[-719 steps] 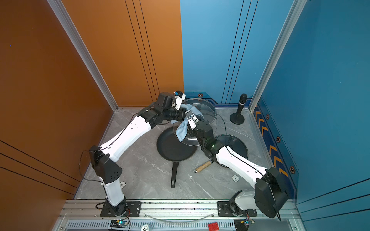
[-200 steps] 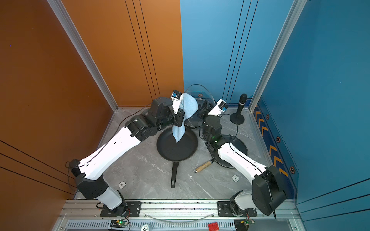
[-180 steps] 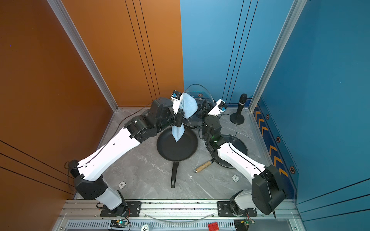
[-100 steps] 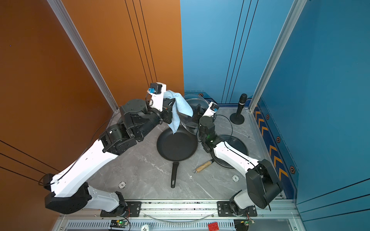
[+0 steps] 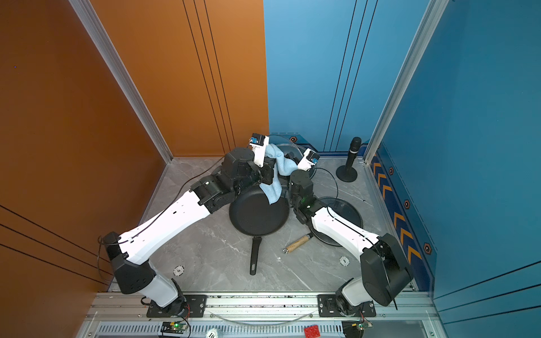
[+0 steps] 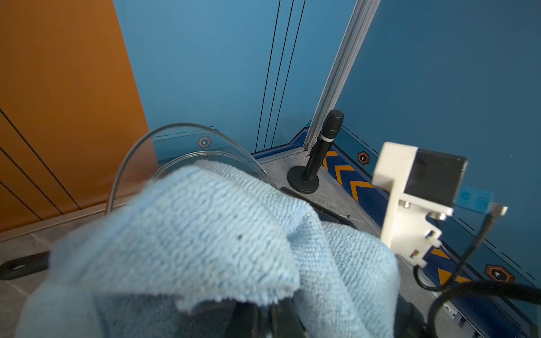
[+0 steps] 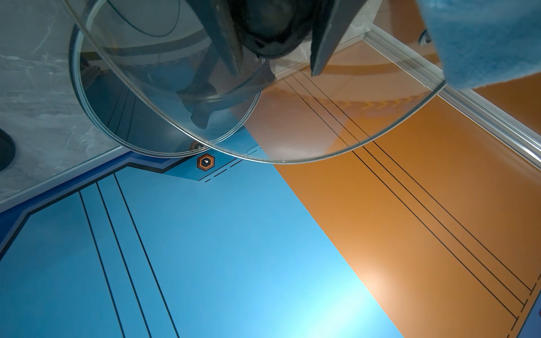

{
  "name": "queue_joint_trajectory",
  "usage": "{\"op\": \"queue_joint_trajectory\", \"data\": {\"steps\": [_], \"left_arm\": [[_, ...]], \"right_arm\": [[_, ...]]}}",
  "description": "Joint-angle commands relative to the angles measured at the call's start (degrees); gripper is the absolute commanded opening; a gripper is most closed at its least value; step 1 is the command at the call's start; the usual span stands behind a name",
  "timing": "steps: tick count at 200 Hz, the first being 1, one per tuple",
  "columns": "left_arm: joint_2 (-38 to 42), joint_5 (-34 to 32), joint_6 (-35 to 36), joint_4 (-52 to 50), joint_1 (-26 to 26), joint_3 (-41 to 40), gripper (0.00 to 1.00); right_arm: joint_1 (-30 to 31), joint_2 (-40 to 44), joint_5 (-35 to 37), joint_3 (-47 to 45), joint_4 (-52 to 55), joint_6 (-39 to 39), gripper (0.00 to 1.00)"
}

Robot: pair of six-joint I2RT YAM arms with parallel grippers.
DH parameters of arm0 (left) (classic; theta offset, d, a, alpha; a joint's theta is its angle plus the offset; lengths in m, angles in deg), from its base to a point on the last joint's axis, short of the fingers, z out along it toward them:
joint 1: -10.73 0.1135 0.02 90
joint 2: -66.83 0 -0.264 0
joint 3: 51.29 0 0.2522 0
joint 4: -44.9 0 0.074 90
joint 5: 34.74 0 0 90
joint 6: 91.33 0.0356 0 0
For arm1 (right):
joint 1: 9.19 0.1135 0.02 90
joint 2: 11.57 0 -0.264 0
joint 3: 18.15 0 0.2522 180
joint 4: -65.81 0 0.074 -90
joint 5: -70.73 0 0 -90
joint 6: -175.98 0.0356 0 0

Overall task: Wipe the pot lid with a cloth
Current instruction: Wipe the pot lid.

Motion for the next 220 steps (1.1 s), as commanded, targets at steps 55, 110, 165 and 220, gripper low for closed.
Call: {"op": "queue_joint_trajectory", "data": {"steps": [55,110,165,220], "left_arm": [[0.04,-3.42,-5.95,-4.76,0.29,-6.91,0.0],[-3.21,-2.58,-5.79,-3.63,0.44,-7.82,0.0],[-7.5,-2.36,-4.81,-1.3,0.95,-5.9,0.0],[-10.9,-1.98,-3.19,6.5,3.0,-4.69,0.0]], "right_arm": [[-2.6,4.73,-2.86,3.56,-15.36,17.69,0.0],[-2.84,4.44,-6.67,4.14,-20.65,25.69,0.0],[-2.34,4.93,-7.68,3.89,-21.89,30.96,0.0],[-2.02,5.22,-6.89,3.7,-21.36,34.51,0.0]]}}
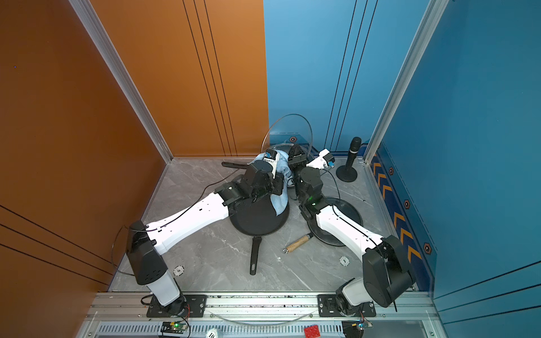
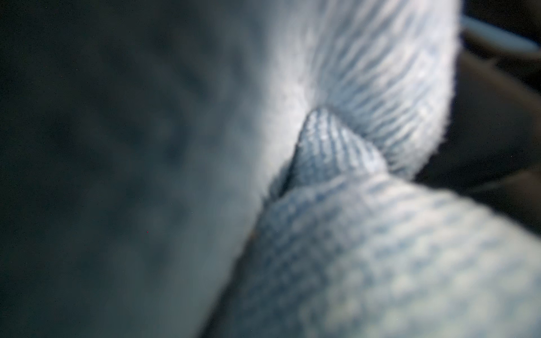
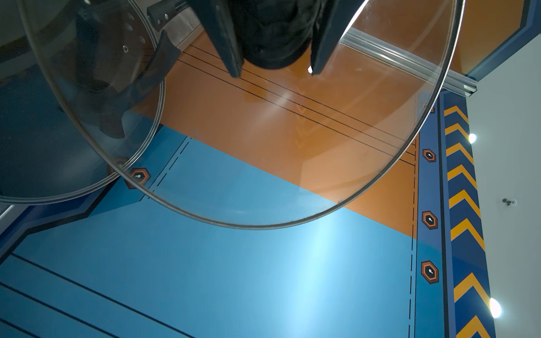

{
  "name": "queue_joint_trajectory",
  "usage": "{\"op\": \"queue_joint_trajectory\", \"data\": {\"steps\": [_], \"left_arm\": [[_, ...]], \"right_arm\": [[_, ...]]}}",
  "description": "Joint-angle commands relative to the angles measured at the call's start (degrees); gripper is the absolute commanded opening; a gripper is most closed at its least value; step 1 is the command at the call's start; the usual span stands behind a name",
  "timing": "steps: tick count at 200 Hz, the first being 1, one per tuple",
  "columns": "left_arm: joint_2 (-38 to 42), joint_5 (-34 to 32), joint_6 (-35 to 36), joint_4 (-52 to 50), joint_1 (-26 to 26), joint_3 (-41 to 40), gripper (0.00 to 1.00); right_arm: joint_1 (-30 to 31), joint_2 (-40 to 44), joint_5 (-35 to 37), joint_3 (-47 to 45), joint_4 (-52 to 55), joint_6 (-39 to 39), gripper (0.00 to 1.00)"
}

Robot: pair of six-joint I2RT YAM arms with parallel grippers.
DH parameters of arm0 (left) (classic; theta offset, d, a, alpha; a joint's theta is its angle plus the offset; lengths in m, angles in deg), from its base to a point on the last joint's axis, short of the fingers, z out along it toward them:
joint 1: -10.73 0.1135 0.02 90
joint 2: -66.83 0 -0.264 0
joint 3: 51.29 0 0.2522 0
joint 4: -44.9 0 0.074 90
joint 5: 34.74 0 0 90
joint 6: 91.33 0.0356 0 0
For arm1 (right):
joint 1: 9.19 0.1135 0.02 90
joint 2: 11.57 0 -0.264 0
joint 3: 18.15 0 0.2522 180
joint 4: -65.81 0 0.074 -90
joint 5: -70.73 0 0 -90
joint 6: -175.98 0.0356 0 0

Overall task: Wipe the pot lid with a cloth
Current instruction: Wipe the pot lid.

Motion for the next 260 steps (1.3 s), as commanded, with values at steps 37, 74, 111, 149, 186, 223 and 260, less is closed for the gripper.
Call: {"op": "queue_joint_trajectory", "data": {"steps": [37,74,111,149,186,223,260], "left_arm": [[-5.71,-1.13,0.55,-0.17,3.2,0.92,0.0],[-4.61,-2.1,0.04,-1.42,2.42,-2.07,0.0],[-2.02,-7.84,3.4,-2.66,0.68,-3.71,0.0],[-0.3,-13.69,10.27,-2.89,-1.46,-2.58,0.0],[-1.41,-17.21,15.19,-5.17,-3.69,-0.5,0.0],[-2.16,-19.68,18.64,-6.84,-5.95,-0.18,0.0],[0.03,-20.35,25.6,-6.73,-9.28,0.38,0.0]], "right_arm": [[-0.29,4.43,-2.16,3.28,-14.78,8.58,0.0],[-2.32,4.28,-2.05,3.44,-15.63,10.05,0.0],[-3.58,3.83,-0.87,4.5,-13.14,11.63,0.0],[-3.23,3.29,2.55,4.19,-9.65,12.59,0.0],[-3.39,2.86,3.59,4.5,-9.32,12.79,0.0],[-3.58,3.04,3.83,5.21,-8.16,10.55,0.0],[-3.19,4.26,5.42,6.14,-2.43,0.97,0.0]]}}
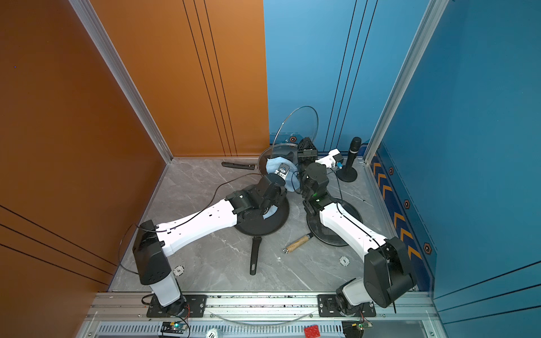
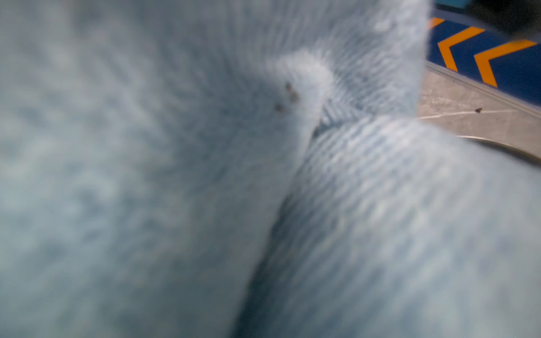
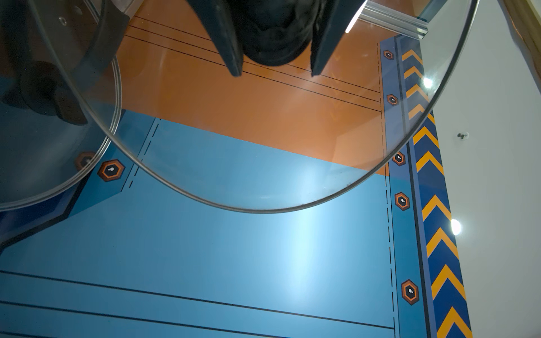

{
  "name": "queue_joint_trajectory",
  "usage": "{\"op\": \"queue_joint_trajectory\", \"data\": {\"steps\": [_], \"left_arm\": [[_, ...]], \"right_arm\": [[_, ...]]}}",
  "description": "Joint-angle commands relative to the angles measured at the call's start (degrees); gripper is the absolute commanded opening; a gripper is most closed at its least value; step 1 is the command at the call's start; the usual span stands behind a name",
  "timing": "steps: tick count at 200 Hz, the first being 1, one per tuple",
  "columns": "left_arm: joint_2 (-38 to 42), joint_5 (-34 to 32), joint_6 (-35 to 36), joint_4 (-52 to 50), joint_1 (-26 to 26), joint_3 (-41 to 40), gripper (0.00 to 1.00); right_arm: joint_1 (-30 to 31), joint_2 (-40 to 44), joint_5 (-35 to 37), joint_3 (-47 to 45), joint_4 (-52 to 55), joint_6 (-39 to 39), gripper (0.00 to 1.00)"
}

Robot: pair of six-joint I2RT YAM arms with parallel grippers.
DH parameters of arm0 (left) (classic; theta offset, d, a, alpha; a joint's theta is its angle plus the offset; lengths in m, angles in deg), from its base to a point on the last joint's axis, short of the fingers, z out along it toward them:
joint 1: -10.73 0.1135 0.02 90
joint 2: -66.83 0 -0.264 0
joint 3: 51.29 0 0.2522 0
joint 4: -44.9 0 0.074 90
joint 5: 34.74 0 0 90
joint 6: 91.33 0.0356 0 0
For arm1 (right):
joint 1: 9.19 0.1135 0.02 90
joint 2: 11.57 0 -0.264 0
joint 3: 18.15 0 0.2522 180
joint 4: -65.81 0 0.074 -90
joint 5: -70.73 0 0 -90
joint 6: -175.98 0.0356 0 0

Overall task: Wipe the pot lid with a cloth
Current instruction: Wipe the pot lid.

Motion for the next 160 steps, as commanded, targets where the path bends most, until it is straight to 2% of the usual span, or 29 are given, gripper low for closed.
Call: {"op": "queue_joint_trajectory", "data": {"steps": [1,24,49,75,125,160], "left_arm": [[1.67,-2.42,6.6,-1.22,-2.76,2.12,0.0],[4.59,0.31,8.62,-0.66,-3.5,2.06,0.0],[8.58,0.41,9.43,2.66,-3.35,1.41,0.0],[11.11,-0.24,10.83,6.11,-2.33,3.0,0.0],[9.63,-2.01,15.51,10.81,1.86,8.0,0.0],[7.95,-7.28,16.3,12.72,4.47,9.9,0.0]], "right_arm": [[0.09,3.81,2.6,3.86,-1.56,-7.54,0.0],[0.29,2.93,3.76,4.02,-0.61,-9.36,0.0],[0.5,1.12,2.92,4.76,-0.37,-10.47,0.0],[1.81,0.37,1.34,5.5,-0.28,-16.26,0.0],[4.99,1.27,-4.77,5.37,0.41,-24.77,0.0],[8.03,2.72,-5.22,5.24,1.06,-31.1,0.0]]}}
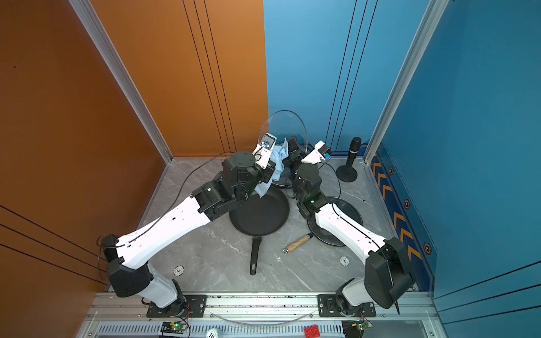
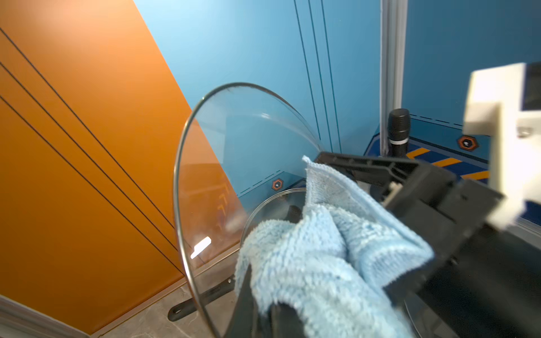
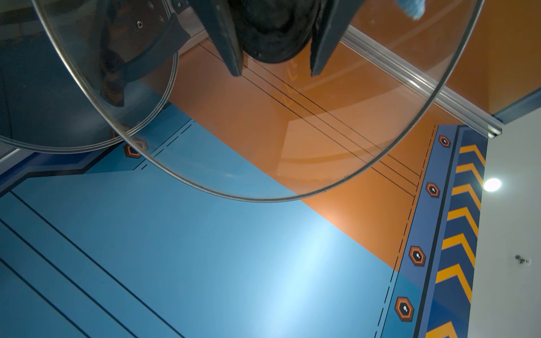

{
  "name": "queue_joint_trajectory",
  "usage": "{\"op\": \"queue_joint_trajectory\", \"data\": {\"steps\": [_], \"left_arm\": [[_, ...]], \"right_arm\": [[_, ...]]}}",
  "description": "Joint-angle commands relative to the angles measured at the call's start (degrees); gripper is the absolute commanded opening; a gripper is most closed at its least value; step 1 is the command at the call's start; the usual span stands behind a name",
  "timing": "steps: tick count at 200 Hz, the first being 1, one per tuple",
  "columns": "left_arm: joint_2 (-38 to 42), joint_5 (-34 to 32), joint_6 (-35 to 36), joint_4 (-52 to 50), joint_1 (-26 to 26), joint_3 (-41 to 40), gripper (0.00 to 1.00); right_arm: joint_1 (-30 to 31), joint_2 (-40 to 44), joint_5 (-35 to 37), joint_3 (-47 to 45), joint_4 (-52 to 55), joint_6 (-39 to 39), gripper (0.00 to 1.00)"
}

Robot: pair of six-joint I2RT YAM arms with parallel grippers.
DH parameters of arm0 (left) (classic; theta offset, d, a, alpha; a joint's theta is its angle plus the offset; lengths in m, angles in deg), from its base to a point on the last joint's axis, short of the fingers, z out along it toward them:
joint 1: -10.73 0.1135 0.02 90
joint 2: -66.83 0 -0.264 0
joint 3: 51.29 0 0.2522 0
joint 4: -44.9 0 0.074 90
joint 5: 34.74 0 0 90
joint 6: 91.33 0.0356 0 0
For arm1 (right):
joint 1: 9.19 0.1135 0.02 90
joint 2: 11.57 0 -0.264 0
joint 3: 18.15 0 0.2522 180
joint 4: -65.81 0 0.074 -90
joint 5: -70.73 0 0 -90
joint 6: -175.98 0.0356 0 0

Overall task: Wipe the pot lid with a cloth
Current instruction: Wipe the pot lid, then place the pot lid on the cooking pot.

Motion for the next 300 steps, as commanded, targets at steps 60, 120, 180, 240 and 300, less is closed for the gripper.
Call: {"op": "queue_joint_trajectory", "data": {"steps": [60,120,180,240,300], "left_arm": [[-0.67,-7.57,-3.65,-0.5,1.22,-5.61,0.0],[7.73,-12.69,-12.73,-7.97,1.17,-17.71,0.0],[20.29,-18.06,-18.77,-13.7,9.14,-24.73,0.0],[33.85,-20.92,-23.15,-17.65,15.55,-29.42,0.0],[38.71,-21.34,-28.42,-21.68,15.9,-31.54,0.0]], "right_arm": [[1.48,4.69,-2.62,3.71,-3.78,-7.49,0.0],[-0.7,6.72,-3.44,3.07,-0.02,-12.28,0.0],[1.68,9.47,-10.33,1.42,12.51,-28.75,0.0],[10.5,5.82,-10.77,-1.59,20.48,-43.83,0.0],[15.58,-6.83,-12.9,-3.02,17.17,-44.64,0.0]]}}
